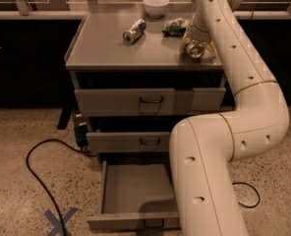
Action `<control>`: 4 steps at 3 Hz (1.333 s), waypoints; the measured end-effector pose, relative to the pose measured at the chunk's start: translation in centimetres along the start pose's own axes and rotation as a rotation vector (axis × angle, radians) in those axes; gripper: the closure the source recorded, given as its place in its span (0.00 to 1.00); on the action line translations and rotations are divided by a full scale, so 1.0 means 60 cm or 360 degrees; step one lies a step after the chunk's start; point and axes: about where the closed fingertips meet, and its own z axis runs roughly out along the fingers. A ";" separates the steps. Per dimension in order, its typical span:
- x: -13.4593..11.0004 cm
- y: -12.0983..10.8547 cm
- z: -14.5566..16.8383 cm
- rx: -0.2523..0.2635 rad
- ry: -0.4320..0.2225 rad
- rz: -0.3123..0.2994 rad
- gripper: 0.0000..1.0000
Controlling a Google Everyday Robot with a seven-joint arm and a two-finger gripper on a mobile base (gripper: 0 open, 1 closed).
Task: Place green can into bottom drawer
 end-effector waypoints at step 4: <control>0.011 -0.049 -0.082 0.0317 0.0005 -0.0071 1.00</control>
Offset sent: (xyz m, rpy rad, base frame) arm -0.0539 0.0170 0.1015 0.3476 -0.3308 0.0096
